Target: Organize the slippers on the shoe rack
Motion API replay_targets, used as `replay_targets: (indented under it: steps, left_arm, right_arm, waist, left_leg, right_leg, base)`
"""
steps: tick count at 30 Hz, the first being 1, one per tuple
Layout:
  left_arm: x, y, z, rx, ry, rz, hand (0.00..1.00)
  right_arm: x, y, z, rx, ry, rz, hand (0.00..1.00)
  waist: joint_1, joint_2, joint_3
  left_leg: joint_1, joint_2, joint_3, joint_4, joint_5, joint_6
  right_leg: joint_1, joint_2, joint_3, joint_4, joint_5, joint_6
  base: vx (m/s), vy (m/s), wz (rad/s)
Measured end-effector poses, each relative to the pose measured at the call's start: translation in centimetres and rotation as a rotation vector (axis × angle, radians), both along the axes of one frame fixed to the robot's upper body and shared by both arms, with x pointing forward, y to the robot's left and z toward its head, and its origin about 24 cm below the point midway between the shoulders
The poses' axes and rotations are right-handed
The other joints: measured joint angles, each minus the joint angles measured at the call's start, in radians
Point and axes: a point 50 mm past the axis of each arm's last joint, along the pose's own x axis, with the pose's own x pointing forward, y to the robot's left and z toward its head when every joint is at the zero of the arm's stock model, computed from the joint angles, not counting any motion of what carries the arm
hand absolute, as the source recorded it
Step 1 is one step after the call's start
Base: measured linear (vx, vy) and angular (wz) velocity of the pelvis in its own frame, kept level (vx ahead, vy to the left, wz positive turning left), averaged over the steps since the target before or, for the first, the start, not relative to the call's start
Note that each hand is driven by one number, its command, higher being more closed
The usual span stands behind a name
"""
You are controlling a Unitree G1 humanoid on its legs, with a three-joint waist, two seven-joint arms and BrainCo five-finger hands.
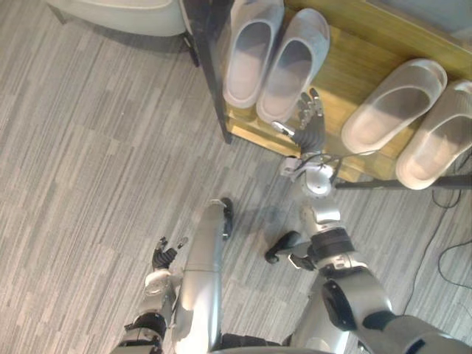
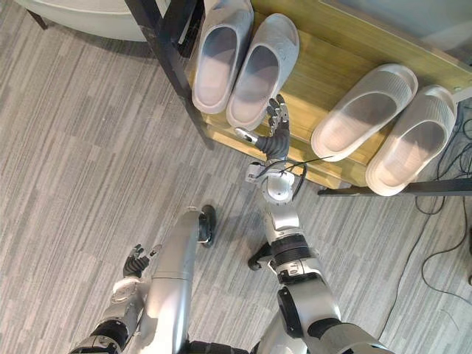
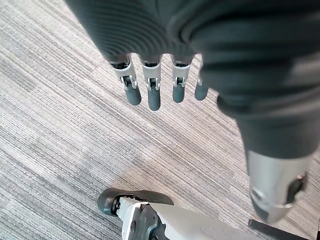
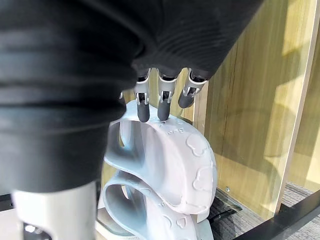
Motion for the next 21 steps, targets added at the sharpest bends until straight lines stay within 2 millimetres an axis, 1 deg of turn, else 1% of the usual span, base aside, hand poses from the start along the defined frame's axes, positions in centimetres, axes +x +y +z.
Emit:
replay_targets:
  steps: [2,5,6,7,10,12,15,16,18,20,21]
  left_arm:
    - [-0.1,0.0,-0.1,-0.001,0.003,0.000,0.00]
    - [-0.2,-0.2,0.0,-0.014,-0.008,-0.015,0.00]
    - [-0.1,-0.2,0.0,-0.016,-0.014,-0.019,0.00]
    - [0.0,-0.3,0.1,-0.016,-0.017,-0.020,0.00]
    - [0.0,-0.2,0.1,-0.016,-0.019,-0.020,0.00]
    - [-0.1,-0.1,0.1,-0.015,-0.018,-0.020,0.00]
    - [-0.6,0.2,-0.2,-0.013,-0.007,-0.032,0.00]
    - [-1.2,0.4,-0.5,-0.006,0.008,-0.042,0.00]
    - [-1.9,0.5,-0.9,-0.008,0.032,-0.063,0.00]
    - [-3.0,0.8,-1.5,-0.009,0.065,-0.067,0.00]
    - [-3.3,0.8,-1.7,-0.005,0.077,-0.072,0.00]
  right_arm:
    - [0.1,-0.3,-0.2,-0.006,0.012,-0.008,0.00]
    - [0.0,-0.8,-1.0,-0.013,0.049,-0.024,0.00]
    - [-0.1,-0.9,-1.5,-0.014,0.062,-0.026,0.00]
    - [-0.1,-1.0,-1.7,-0.014,0.066,-0.027,0.00]
    - [-0.7,-1.2,-3.1,-0.021,0.105,-0.031,0.00]
    - [-0.9,-1.4,-3.7,-0.023,0.117,-0.034,0.00]
    - [-1.5,-2.1,-4.8,-0.044,0.143,-0.052,0.00]
    - [-2.0,-2.5,-5.3,-0.077,0.149,-0.064,0.00]
    - [-2.4,-2.8,-6.2,-0.095,0.176,-0.065,0.00]
    - [-3.3,-3.1,-7.7,-0.147,0.212,-0.073,0.00]
    - [-3.7,-3.2,-8.0,-0.162,0.220,-0.070,0.00]
  waist:
    - [0.001,0.001,-0.006]
    - [0.006,0.005,-0.030]
    - [0.005,0.011,-0.035]
    - [0.005,0.010,-0.036]
    - [0.002,0.009,-0.037]
    - [-0.002,0.009,-0.037]
    - [-0.012,0.006,-0.038]
    - [-0.022,0.006,-0.038]
    - [-0.029,0.005,-0.037]
    - [-0.047,-0.001,-0.037]
    - [-0.048,-0.003,-0.037]
  left_leg:
    - [0.001,-0.002,-0.008,0.000,-0.001,-0.001]
    - [0.011,-0.003,-0.003,-0.009,-0.001,0.000]
    - [0.021,-0.003,-0.006,-0.012,0.001,0.001]
    - [0.027,-0.003,-0.006,-0.014,0.001,0.003]
    - [0.083,0.000,-0.001,-0.045,0.004,0.007]
    - [0.106,0.001,0.003,-0.060,0.004,0.008]
    - [0.171,0.010,0.022,-0.115,0.016,0.010]
    - [0.217,0.009,0.031,-0.157,0.026,0.010]
    - [0.278,0.007,0.045,-0.206,0.035,0.010]
    - [0.361,-0.004,0.058,-0.281,0.054,0.009]
    - [0.383,-0.005,0.061,-0.303,0.059,0.008]
  right_leg:
    - [0.012,0.000,-0.012,-0.003,-0.001,0.000]
    - [0.019,0.000,-0.011,-0.013,0.000,0.001]
    - [0.035,0.002,-0.017,-0.019,0.000,0.001]
    - [0.041,0.003,-0.017,-0.021,0.000,0.002]
    - [0.090,0.015,-0.020,-0.058,0.008,0.008]
    - [0.112,0.022,-0.022,-0.076,0.015,0.011]
    - [0.163,0.043,-0.022,-0.142,0.046,0.015]
    - [0.202,0.056,-0.025,-0.188,0.065,0.021]
    - [0.249,0.066,-0.024,-0.238,0.085,0.025]
    - [0.321,0.076,-0.030,-0.309,0.111,0.036]
    - [0.341,0.082,-0.033,-0.332,0.119,0.038]
  base:
    - [0.01,0.029,0.08]
    - [0.01,0.040,0.02]
    - [0.00,0.000,0.00]
    - [0.00,0.000,0.00]
    - [0.02,0.003,-0.03]
    - [0.02,0.006,-0.06]
    - [0.02,0.020,-0.13]
    - [0.03,0.024,-0.14]
    - [0.03,0.022,-0.13]
    - [0.05,0.017,-0.03]
    - [0.06,0.000,-0.02]
